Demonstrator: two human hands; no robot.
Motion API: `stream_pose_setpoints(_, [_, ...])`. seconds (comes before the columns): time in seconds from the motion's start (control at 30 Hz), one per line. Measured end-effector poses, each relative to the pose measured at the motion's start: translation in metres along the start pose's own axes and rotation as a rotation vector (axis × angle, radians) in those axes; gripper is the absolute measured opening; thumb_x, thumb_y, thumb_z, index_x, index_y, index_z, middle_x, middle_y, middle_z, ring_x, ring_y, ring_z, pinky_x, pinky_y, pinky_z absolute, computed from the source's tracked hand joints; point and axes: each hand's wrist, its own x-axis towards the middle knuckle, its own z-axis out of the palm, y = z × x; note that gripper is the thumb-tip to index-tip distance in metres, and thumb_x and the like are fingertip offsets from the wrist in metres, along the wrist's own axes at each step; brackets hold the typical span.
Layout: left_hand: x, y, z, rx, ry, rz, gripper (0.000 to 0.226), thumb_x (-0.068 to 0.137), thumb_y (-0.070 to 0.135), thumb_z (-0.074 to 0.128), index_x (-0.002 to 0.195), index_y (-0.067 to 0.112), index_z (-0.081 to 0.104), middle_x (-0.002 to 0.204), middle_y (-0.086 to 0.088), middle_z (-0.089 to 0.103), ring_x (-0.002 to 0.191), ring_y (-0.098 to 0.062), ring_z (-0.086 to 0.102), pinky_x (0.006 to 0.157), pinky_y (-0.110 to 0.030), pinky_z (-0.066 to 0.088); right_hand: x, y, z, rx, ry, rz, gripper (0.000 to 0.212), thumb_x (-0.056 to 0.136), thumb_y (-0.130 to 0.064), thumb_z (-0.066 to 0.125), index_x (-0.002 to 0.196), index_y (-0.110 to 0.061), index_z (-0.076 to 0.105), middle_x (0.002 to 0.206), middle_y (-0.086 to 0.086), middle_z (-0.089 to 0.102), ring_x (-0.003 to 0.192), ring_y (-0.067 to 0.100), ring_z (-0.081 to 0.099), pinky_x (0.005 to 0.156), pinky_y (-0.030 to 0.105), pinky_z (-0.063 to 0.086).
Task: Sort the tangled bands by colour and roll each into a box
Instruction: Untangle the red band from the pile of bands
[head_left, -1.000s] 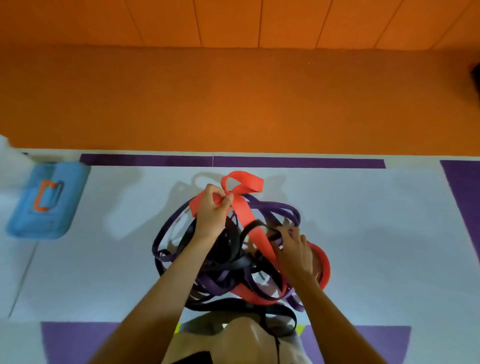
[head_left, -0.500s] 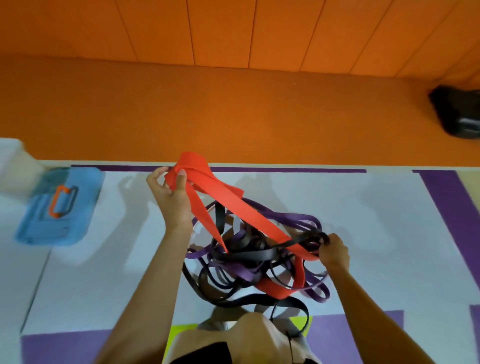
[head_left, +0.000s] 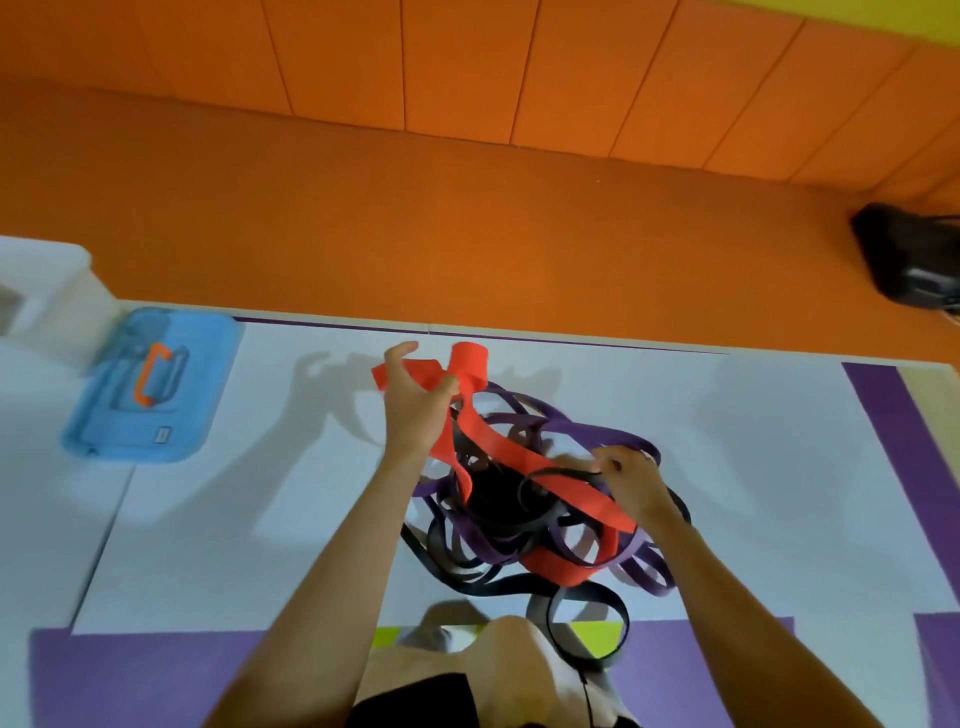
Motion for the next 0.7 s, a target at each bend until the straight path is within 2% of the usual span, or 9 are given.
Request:
stream_pose_setpoints(0.07, [-0.004,-0.004,0.008,0.058,-0.047,0.006,0.050,0.088,0.015,0.072,0.130,0.027,0.049,0.112,0.010,0.057,0.091,0.004,0.061,0.069,-0.014,0.044,-0.006,-0.010,0.007,0.070,-0.114,-0.006,0.022,0.104,-0.007,0.050,0.095,-0.007,0.071,0.101,0.006,0.078,0.103,0.026,0.072,0.095,0.038,0.052])
stream_pose_setpoints(0.17, [-0.008,-0.012,0.022,0.079,-0.070,0.014,0.041,0.091,0.020,0.070,0.127,0.027,0.050,0.114,0.008,0.058,0.100,-0.011,0.064,0.071,-0.022,0.044,-0.016,-0.005,0.014,0.091,-0.184,0.009,0.014,0.107,-0.027,0.055,0.116,-0.016,0.059,0.083,0.003,0.077,0.084,0.018,0.074,0.091,0.041,0.056])
stream_pose_setpoints(0.2, [-0.009,-0.015,0.027,0.086,-0.076,0.023,0.040,0.092,0.020,0.069,0.126,0.028,0.051,0.114,0.010,0.057,0.102,-0.012,0.064,0.072,-0.021,0.044,-0.018,0.002,0.014,0.051,-0.200,0.019,0.022,0.109,-0.031,0.053,0.123,-0.016,0.060,0.088,0.002,0.077,0.084,0.017,0.073,0.089,0.039,0.055])
stream_pose_setpoints(0.3, [-0.011,-0.020,0.045,0.125,-0.148,0.070,0.035,0.094,0.019,0.070,0.125,0.025,0.056,0.115,0.012,0.059,0.109,-0.011,0.063,0.080,-0.014,0.047,-0.020,0.023,0.006,-0.165,-0.192,-0.011,0.039,0.112,-0.027,0.042,0.146,-0.014,0.056,0.134,0.012,0.067,0.117,0.029,0.067,0.095,0.039,0.053])
stream_pose_setpoints(0.33, [-0.012,-0.023,0.052,0.151,-0.179,0.099,0.032,0.094,0.019,0.072,0.124,0.022,0.061,0.115,0.012,0.062,0.110,-0.011,0.064,0.086,-0.015,0.050,-0.021,0.029,0.001,-0.221,-0.174,-0.073,0.038,0.110,-0.024,0.047,0.144,-0.014,0.059,0.132,0.012,0.068,0.115,0.029,0.069,0.090,0.038,0.055])
stream_pose_setpoints(0.4, [-0.017,-0.028,0.069,0.225,-0.205,0.158,0.023,0.094,0.023,0.073,0.117,0.018,0.072,0.113,0.007,0.068,0.115,-0.015,0.064,0.102,-0.033,0.053,-0.021,0.041,-0.007,-0.280,-0.130,-0.118,0.021,0.101,-0.030,0.065,0.112,-0.016,0.076,0.097,0.008,0.075,0.085,0.026,0.073,0.071,0.036,0.057])
stream_pose_setpoints(0.5, [-0.027,-0.033,0.095,0.332,-0.202,0.229,0.021,0.090,0.038,0.069,0.104,0.024,0.078,0.112,0.006,0.073,0.129,-0.021,0.056,0.111,-0.044,0.042,-0.021,0.070,-0.017,-0.296,-0.080,-0.056,0.034,0.101,-0.028,0.058,0.072,-0.012,0.059,0.073,0.007,0.062,0.072,0.029,0.060,0.067,0.042,0.047])
stream_pose_setpoints(0.57, [-0.031,-0.036,0.112,0.401,-0.243,0.326,0.024,0.087,0.043,0.067,0.100,0.025,0.077,0.103,0.012,0.075,0.111,-0.013,0.067,0.101,-0.043,0.051,-0.019,0.098,-0.025,-0.299,-0.074,-0.024,0.034,0.096,-0.022,0.064,0.065,-0.013,0.052,0.074,0.006,0.061,0.071,0.028,0.058,0.065,0.042,0.045])
stream_pose_setpoints(0.7, [-0.037,-0.051,0.147,0.672,-0.346,0.520,0.013,0.088,0.027,0.075,0.099,0.019,0.075,0.093,0.007,0.078,0.088,-0.020,0.073,0.095,-0.050,0.052,-0.010,0.133,-0.035,-0.336,-0.140,-0.079,0.033,0.095,-0.039,0.075,0.075,-0.013,0.073,0.089,0.001,0.067,0.083,0.022,0.066,0.068,0.033,0.051])
